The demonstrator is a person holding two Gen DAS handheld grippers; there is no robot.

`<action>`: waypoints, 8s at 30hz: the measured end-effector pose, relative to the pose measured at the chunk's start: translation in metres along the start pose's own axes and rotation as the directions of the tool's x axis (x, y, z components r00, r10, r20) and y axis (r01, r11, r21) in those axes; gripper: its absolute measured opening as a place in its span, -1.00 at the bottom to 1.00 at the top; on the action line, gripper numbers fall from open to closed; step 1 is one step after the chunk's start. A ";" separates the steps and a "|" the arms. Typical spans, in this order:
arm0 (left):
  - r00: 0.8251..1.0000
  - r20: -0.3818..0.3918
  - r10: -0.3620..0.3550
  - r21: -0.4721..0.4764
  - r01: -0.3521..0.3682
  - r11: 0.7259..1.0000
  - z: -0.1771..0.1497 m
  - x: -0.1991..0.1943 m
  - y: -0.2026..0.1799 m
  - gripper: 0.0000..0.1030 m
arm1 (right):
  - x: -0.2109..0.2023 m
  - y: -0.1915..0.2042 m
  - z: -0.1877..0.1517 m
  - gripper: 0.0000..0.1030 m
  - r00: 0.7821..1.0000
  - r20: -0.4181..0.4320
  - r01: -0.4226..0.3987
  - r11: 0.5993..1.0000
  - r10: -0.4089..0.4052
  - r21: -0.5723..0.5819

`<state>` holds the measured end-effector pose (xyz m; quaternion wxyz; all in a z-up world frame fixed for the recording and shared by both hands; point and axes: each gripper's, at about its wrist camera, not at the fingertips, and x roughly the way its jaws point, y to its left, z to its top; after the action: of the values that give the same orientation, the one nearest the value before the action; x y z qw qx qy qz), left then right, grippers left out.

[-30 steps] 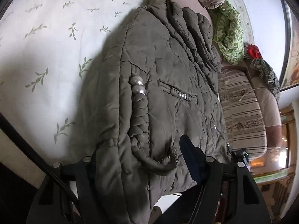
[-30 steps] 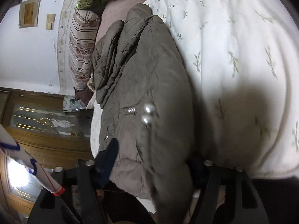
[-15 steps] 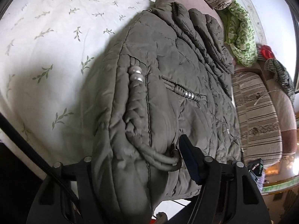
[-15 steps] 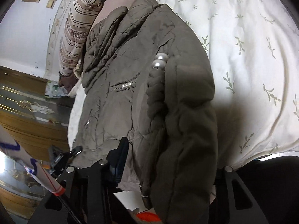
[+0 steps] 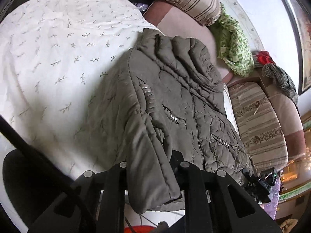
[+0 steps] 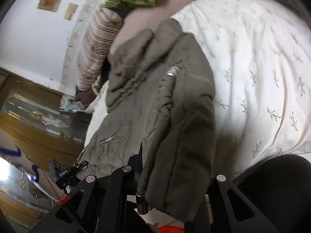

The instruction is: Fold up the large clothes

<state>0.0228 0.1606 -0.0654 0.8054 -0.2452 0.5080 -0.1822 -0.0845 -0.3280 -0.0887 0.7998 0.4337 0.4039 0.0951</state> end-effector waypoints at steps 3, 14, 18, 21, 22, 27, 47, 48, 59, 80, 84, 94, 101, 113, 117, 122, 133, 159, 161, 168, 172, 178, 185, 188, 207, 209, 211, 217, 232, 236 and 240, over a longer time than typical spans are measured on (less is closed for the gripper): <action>1.000 -0.011 0.018 -0.003 -0.018 1.000 -0.014 -0.005 0.011 -0.66 | -0.016 0.009 -0.011 -0.66 1.000 -0.002 0.006 0.999 -0.006 -0.041; 0.998 0.021 0.053 0.021 -0.053 0.998 -0.001 -0.010 -0.006 -0.66 | -0.026 0.027 -0.014 -0.66 0.996 0.006 0.085 0.992 -0.085 -0.089; 0.996 0.078 0.052 0.046 -0.056 0.997 0.039 -0.022 -0.033 -0.66 | -0.025 0.053 0.014 -0.66 0.996 0.043 0.077 0.990 -0.072 -0.119; 0.991 0.120 0.054 0.071 -0.063 0.996 0.071 -0.025 -0.053 -0.66 | -0.024 0.071 0.042 -0.66 0.995 0.077 0.069 0.989 -0.059 -0.131; 0.989 0.136 0.060 0.080 -0.071 0.994 0.085 -0.023 -0.061 -0.66 | -0.023 0.079 0.053 -0.66 0.994 0.091 0.071 0.987 -0.058 -0.142; 0.977 0.186 0.105 0.083 -0.122 0.989 0.145 -0.005 -0.089 -0.65 | -0.012 0.111 0.105 -0.66 0.986 0.152 0.100 0.977 -0.072 -0.191; 0.911 0.137 0.390 0.056 -0.400 0.915 0.358 0.196 -0.115 -0.63 | 0.155 0.100 0.324 -0.65 0.947 0.152 0.301 0.948 -0.283 -0.109; 0.908 0.121 0.401 0.053 -0.409 0.911 0.363 0.211 -0.109 -0.63 | 0.165 0.093 0.329 -0.65 0.947 0.141 0.302 0.949 -0.287 -0.096; 0.918 0.098 0.385 0.020 -0.388 0.921 0.371 0.252 -0.088 -0.43 | 0.231 0.048 0.348 -0.54 0.937 0.103 0.337 0.941 -0.335 -0.012; 0.897 0.310 0.316 0.148 -0.374 0.916 0.236 0.092 -0.131 0.48 | 0.180 0.177 0.244 0.66 0.924 0.205 0.378 0.851 -0.323 -0.363; 0.897 0.346 0.274 0.150 -0.341 0.928 0.198 0.093 -0.116 0.49 | 0.220 0.199 0.223 0.64 0.899 0.225 0.439 0.771 -0.377 -0.461; 0.861 0.423 0.283 0.135 -0.369 0.920 0.187 0.119 -0.074 0.49 | 0.359 0.168 0.268 0.72 0.767 0.281 0.640 0.653 -0.577 -0.406; 0.872 0.400 0.283 0.129 -0.359 0.924 0.196 0.122 -0.047 0.49 | 0.387 0.127 0.315 0.77 0.750 0.285 0.662 0.677 -0.597 -0.323; 0.857 0.393 0.332 0.056 -0.383 0.922 0.199 0.119 -0.030 0.49 | 0.362 0.185 0.294 0.77 0.727 0.335 0.685 0.594 -0.600 -0.422; 0.849 0.389 0.358 0.028 -0.399 0.916 0.202 0.117 -0.024 0.49 | 0.354 0.234 0.253 0.77 0.810 0.303 0.580 0.612 -0.502 -0.538; 0.846 0.376 0.379 -0.001 -0.409 0.913 0.210 0.116 -0.014 0.49 | 0.405 0.245 0.215 0.76 0.804 0.257 0.559 0.536 -0.536 -0.632; 0.806 0.228 0.546 0.052 -0.570 0.820 0.224 0.163 -0.001 0.50 | 0.368 0.231 0.190 0.77 0.806 0.258 0.569 0.579 -0.532 -0.584; 0.774 0.340 0.535 0.024 -0.576 0.817 0.191 0.119 -0.030 0.49 | 0.131 0.059 0.146 0.79 0.630 0.463 0.736 0.669 -0.624 -0.100; 0.757 0.386 0.527 0.026 -0.580 0.815 0.183 0.110 -0.041 0.49 | 0.131 0.058 0.143 0.79 0.623 0.469 0.742 0.662 -0.626 -0.102; 0.707 0.510 0.490 0.104 -0.616 0.781 0.147 0.113 -0.096 0.50 | 0.136 0.092 0.133 0.79 0.650 0.531 0.720 0.663 -0.543 -0.204; 0.725 0.517 0.456 0.200 -0.619 0.759 0.128 0.126 -0.117 0.50 | 0.156 0.099 0.125 0.79 0.691 0.491 0.699 0.662 -0.530 -0.270; 0.780 0.463 0.420 0.290 -0.582 0.760 0.119 0.142 -0.125 0.49 | 0.181 0.109 0.115 0.79 0.716 0.463 0.689 0.632 -0.522 -0.353; 0.803 0.402 0.440 0.282 -0.565 0.775 0.125 0.151 -0.115 0.49 | 0.190 0.111 0.113 0.79 0.722 0.447 0.688 0.614 -0.529 -0.387; 0.803 0.389 0.451 0.273 -0.568 0.776 0.127 0.153 -0.111 0.49 | 0.188 0.108 0.115 0.79 0.719 0.444 0.691 0.617 -0.535 -0.377; 0.756 0.417 0.506 0.217 -0.623 0.752 0.152 0.151 -0.097 0.49 | 0.139 0.040 0.193 0.80 0.714 0.393 0.654 0.753 -0.579 -0.080; 0.763 0.407 0.501 0.210 -0.613 0.762 0.159 0.148 -0.095 0.50 | 0.142 0.034 0.204 0.80 0.714 0.383 0.655 0.752 -0.585 -0.072; 0.775 0.409 0.483 0.183 -0.588 0.788 0.168 0.138 -0.093 0.50 | 0.147 0.031 0.214 0.80 0.709 0.376 0.665 0.742 -0.597 -0.077; 0.868 0.328 0.372 0.029 -0.403 0.915 0.232 0.115 -0.057 0.55 | 0.157 0.009 0.248 0.88 0.788 0.295 0.583 0.809 -0.541 -0.075; 0.998 0.004 0.069 -0.003 -0.069 0.998 0.281 0.227 0.031 0.78 | 0.188 -0.054 0.276 1.00 0.944 0.051 0.326 0.945 -0.327 0.015; 0.998 -0.056 -0.008 -0.042 0.006 0.999 0.286 0.244 0.043 0.88 | 0.197 -0.075 0.279 1.00 0.981 -0.023 0.193 0.979 -0.192 0.068; 0.995 -0.085 -0.054 0.004 0.054 0.999 0.288 0.255 0.041 0.93 | 0.202 -0.075 0.279 1.00 0.988 -0.042 0.153 0.987 -0.151 0.046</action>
<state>0.3927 0.1165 -0.1703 0.7786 -0.2483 0.5343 -0.2159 0.2361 -0.4441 -0.1776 0.7858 0.4193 0.4535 0.0322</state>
